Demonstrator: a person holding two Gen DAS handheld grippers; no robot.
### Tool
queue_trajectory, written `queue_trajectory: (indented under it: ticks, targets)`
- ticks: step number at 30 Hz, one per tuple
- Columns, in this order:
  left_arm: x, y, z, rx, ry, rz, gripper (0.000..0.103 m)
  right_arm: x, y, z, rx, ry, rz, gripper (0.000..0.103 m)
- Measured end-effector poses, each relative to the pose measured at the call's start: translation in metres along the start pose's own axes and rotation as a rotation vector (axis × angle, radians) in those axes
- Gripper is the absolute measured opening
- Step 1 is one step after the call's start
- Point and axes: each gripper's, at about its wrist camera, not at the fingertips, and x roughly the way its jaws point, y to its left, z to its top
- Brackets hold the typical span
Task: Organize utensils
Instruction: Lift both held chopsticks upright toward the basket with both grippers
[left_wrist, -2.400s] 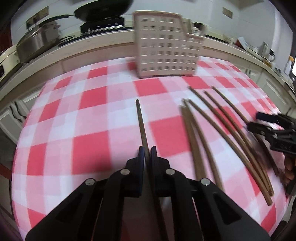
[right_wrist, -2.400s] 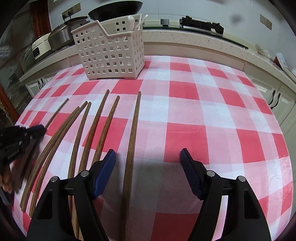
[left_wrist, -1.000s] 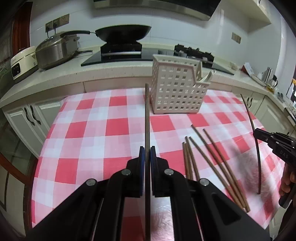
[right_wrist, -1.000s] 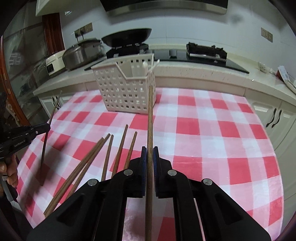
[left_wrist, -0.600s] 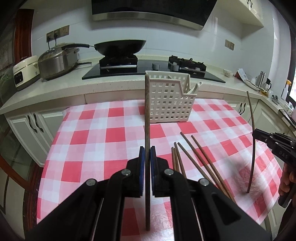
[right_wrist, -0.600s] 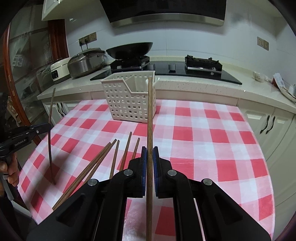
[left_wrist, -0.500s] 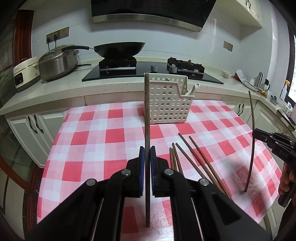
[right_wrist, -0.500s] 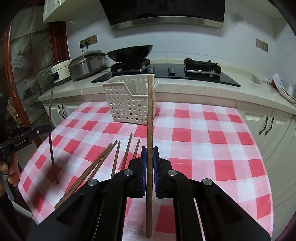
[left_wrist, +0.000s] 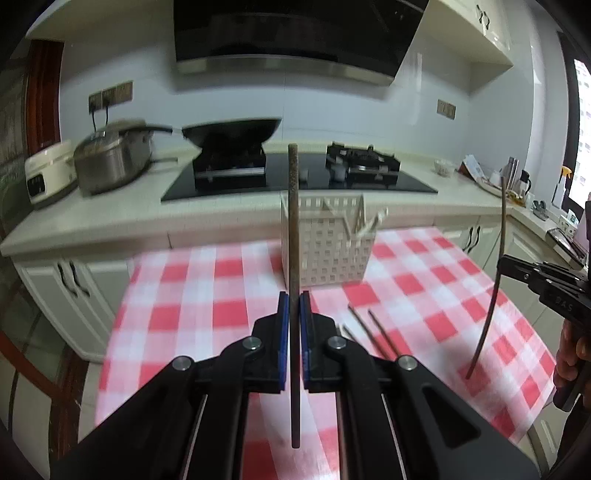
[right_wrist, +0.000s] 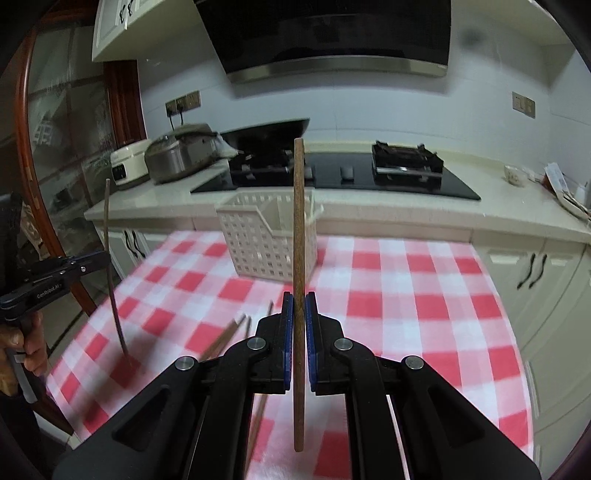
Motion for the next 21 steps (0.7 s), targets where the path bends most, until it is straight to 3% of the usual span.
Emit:
queue_trajectory:
  ticks: [12, 21]
  targets:
    - [0.020, -0.007, 0.125, 0.036, -0.134, -0.041, 0.006, 0.036, 0.007, 0.122, -0.013, -0.101, 0.009, 0.008]
    - [0.055, -0.013, 0.185, 0.065, -0.173, -0.062, 0.006, 0.081, 0.011, 0.182, -0.008, -0.131, 0.014, 0.008]
